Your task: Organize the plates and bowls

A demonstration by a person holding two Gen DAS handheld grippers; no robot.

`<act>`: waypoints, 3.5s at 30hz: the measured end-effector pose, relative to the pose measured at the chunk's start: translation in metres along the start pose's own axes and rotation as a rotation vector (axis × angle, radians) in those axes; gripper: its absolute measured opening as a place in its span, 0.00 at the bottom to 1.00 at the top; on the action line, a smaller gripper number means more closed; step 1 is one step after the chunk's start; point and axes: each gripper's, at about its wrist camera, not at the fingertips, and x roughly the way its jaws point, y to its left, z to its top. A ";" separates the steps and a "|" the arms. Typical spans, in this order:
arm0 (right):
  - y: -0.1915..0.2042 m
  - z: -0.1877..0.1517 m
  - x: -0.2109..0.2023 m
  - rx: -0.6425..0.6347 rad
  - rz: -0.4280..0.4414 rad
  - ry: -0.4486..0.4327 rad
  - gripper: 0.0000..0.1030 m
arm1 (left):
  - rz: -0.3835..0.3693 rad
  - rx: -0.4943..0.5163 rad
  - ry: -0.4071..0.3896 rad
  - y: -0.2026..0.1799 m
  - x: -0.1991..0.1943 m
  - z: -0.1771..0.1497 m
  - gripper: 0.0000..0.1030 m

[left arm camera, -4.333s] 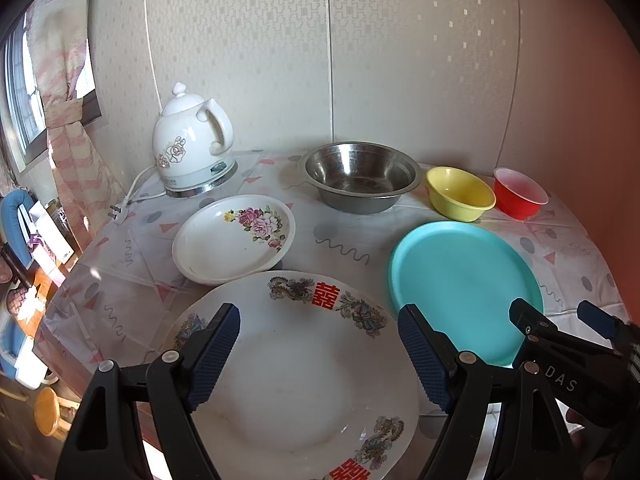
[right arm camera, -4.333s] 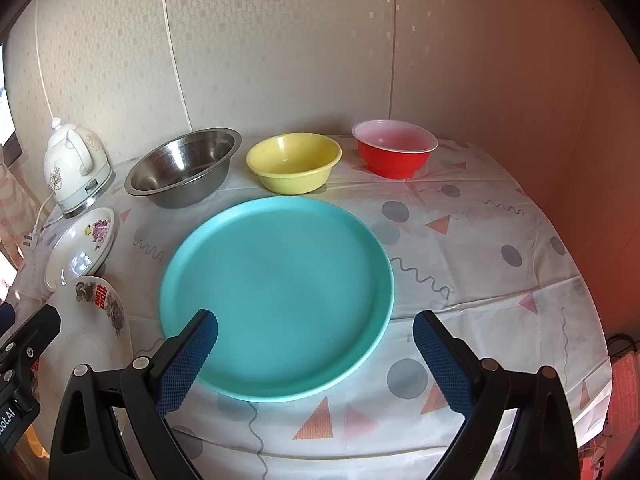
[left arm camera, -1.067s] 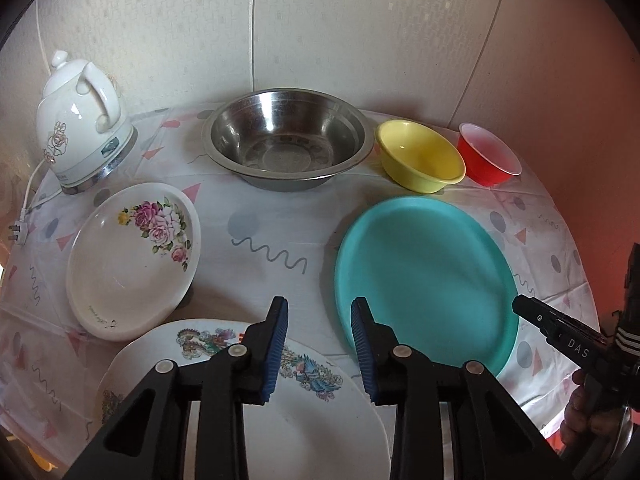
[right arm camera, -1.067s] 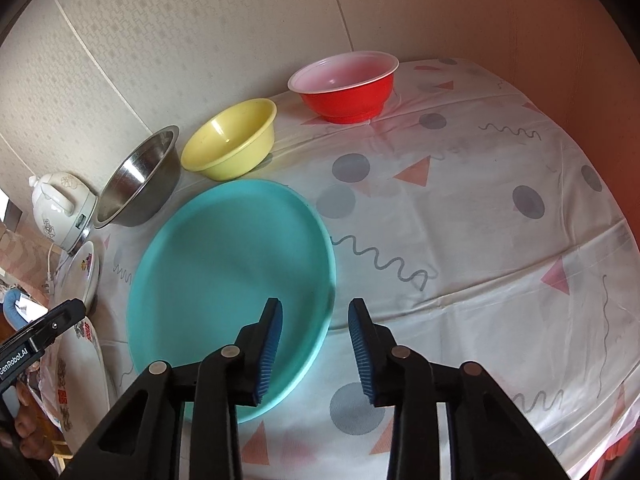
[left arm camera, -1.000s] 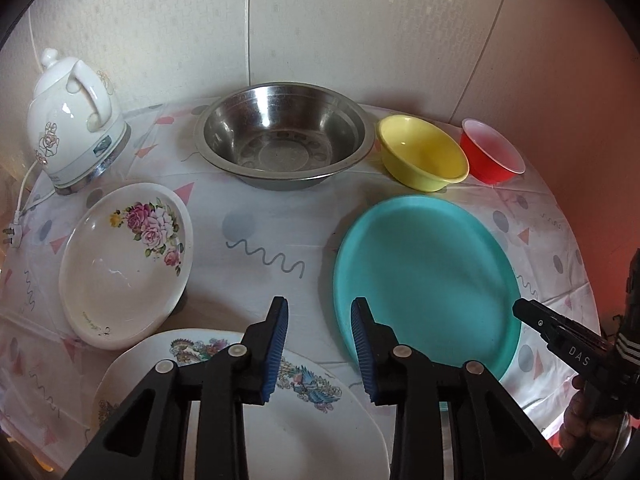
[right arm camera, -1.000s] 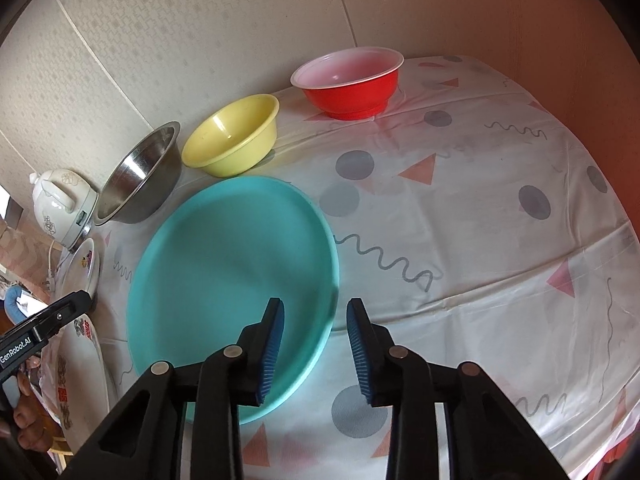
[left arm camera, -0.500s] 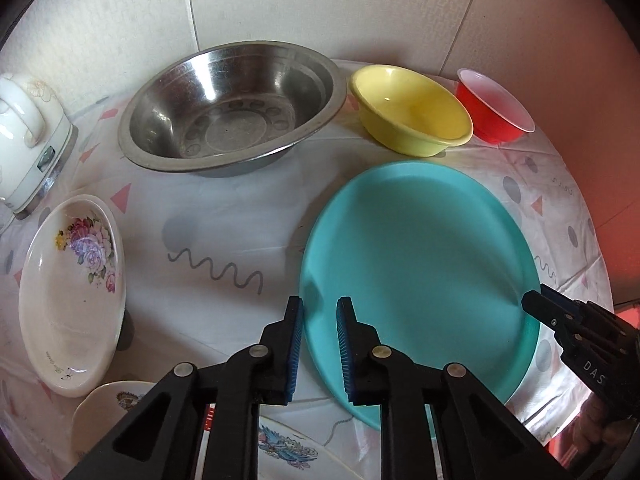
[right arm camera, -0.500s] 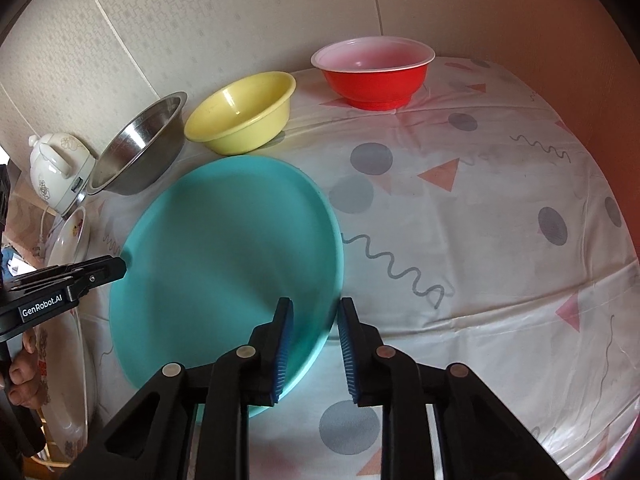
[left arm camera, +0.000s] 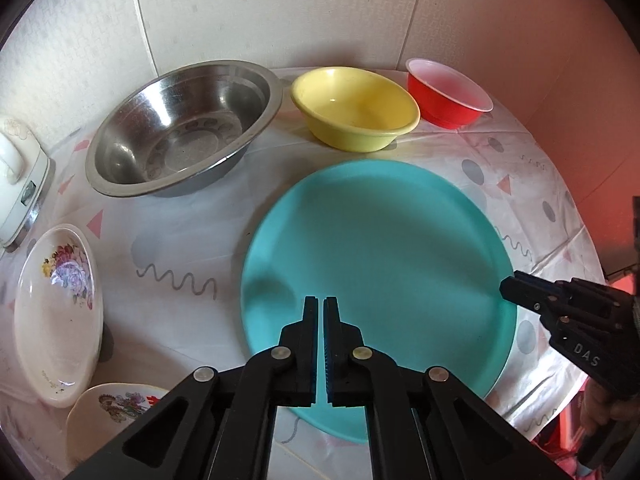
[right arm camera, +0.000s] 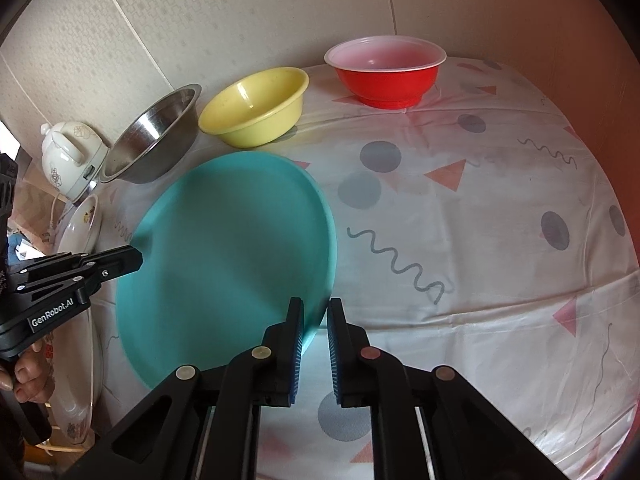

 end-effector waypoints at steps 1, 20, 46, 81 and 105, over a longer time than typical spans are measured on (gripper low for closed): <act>-0.002 -0.001 0.002 0.008 -0.014 0.006 0.11 | 0.006 -0.011 -0.017 0.003 -0.005 0.002 0.03; -0.002 0.003 0.001 -0.018 -0.026 0.003 0.14 | 0.028 0.025 0.047 0.026 0.018 0.003 0.15; -0.030 -0.017 -0.023 0.022 -0.065 0.012 0.14 | -0.032 0.090 0.062 -0.023 0.008 -0.043 0.17; 0.031 0.005 -0.045 -0.073 0.095 -0.080 0.37 | -0.026 -0.216 -0.200 0.055 -0.087 -0.095 0.18; 0.239 0.040 0.042 -0.274 0.448 0.163 0.38 | 0.100 -0.626 -0.248 0.223 -0.109 -0.160 0.18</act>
